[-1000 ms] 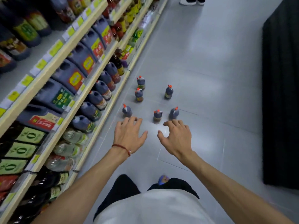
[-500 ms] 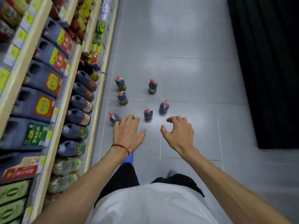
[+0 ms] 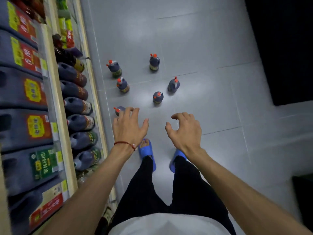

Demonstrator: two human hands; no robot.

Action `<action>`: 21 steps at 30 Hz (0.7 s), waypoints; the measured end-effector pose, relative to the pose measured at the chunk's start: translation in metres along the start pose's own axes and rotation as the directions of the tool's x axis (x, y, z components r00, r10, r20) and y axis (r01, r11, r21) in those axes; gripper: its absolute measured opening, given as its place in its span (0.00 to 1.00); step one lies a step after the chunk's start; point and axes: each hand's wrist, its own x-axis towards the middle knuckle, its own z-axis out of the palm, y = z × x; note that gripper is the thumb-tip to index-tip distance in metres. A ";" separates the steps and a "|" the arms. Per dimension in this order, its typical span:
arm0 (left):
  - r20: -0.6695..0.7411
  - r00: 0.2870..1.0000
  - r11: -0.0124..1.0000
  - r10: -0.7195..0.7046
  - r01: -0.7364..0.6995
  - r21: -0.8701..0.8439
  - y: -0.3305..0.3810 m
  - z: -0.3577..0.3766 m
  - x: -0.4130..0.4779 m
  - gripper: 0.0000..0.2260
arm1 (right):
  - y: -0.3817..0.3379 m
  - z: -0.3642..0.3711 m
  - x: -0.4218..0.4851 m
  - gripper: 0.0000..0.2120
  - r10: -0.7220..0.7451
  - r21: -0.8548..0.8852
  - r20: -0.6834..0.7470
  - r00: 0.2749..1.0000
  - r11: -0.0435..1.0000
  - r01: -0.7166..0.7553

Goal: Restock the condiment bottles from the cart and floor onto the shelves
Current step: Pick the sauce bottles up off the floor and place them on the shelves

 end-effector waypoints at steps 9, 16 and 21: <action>0.076 0.992 0.994 -0.104 0.107 -0.031 -0.044 0.106 0.009 0.27 | 0.026 0.114 0.030 0.19 -0.028 0.012 0.074 0.997 1.000 0.027; 0.113 0.984 0.988 -0.139 0.146 -0.052 -0.082 0.217 0.030 0.27 | 0.083 0.218 0.062 0.16 -0.026 0.027 0.151 0.988 0.999 0.023; 0.163 0.980 0.991 -0.113 0.122 -0.050 -0.099 0.311 0.053 0.27 | 0.124 0.295 0.090 0.15 -0.018 0.037 0.143 0.990 0.999 0.013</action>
